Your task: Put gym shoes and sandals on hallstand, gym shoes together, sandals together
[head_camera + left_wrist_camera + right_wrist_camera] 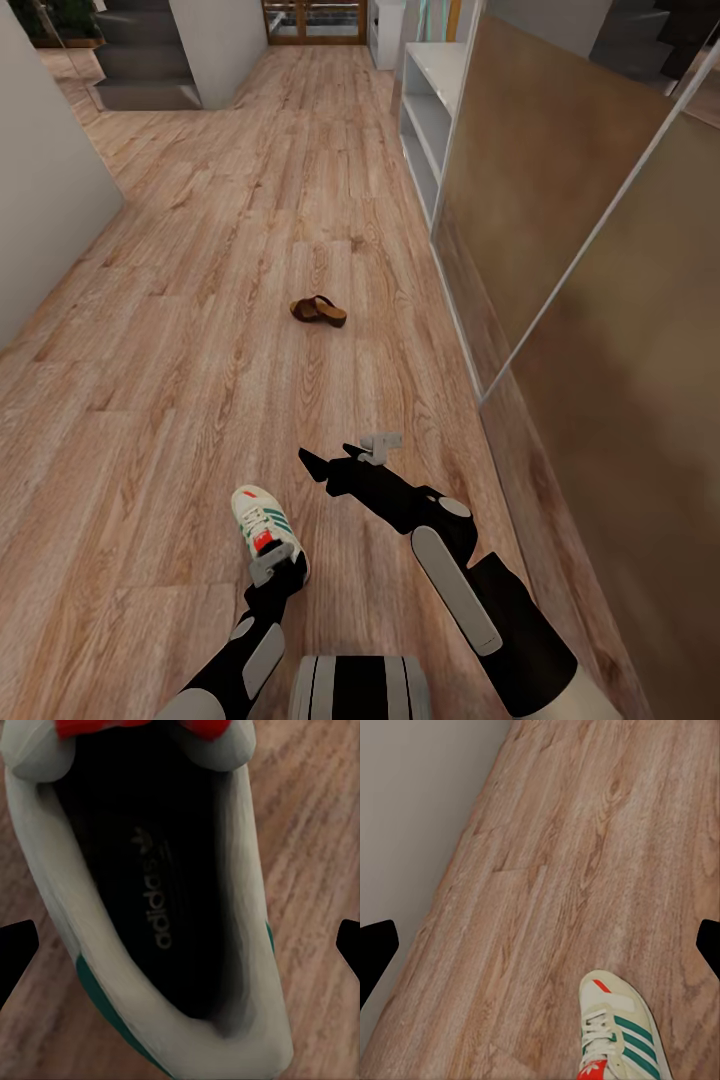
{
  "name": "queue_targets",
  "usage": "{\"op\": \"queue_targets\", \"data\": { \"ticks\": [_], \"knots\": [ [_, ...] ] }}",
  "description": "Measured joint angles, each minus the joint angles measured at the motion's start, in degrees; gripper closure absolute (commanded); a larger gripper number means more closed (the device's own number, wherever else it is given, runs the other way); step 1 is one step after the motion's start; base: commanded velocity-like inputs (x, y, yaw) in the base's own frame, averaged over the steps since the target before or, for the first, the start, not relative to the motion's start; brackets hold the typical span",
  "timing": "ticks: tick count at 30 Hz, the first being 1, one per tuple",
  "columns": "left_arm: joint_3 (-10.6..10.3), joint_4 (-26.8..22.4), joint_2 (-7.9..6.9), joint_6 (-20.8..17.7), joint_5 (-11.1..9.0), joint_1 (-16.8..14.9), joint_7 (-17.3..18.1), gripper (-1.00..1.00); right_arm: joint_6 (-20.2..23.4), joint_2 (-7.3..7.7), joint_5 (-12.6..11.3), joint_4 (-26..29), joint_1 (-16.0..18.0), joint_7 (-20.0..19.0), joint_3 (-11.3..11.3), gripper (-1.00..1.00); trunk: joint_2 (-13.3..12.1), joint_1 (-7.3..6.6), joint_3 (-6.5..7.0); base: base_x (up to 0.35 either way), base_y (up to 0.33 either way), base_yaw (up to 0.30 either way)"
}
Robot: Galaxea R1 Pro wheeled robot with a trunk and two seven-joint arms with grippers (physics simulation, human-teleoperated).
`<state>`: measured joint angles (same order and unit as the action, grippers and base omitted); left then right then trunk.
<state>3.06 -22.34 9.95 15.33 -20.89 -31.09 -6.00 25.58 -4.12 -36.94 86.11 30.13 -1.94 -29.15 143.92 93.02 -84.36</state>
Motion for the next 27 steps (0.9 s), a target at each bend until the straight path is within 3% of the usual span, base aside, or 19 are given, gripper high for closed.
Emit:
{"op": "queue_targets", "data": {
  "ticks": [18, 21, 27],
  "knots": [
    [-0.02, 0.10, 0.00, -0.06, 0.00, 0.00, 0.00, -1.00, 0.00, 0.00, 0.01, 0.00, 0.00, 0.00, 0.00, -1.00, 0.00, 0.00, 0.00, 0.001, 0.000, 0.000],
    [-0.01, 0.10, 0.00, -0.02, -0.01, 0.00, 0.00, -1.00, 0.00, 0.00, 0.03, -0.01, 0.00, 0.00, 0.00, -1.00, 0.04, 0.08, -0.66, 0.000, 0.000, 0.000],
    [0.05, 0.34, 0.00, 0.00, -0.01, 0.00, 0.00, -1.00, 0.00, 0.00, 0.01, -0.01, 0.00, 0.00, 0.00, -1.00, 0.04, 0.08, -0.67, 0.000, 0.000, 0.000]
  ]
}}
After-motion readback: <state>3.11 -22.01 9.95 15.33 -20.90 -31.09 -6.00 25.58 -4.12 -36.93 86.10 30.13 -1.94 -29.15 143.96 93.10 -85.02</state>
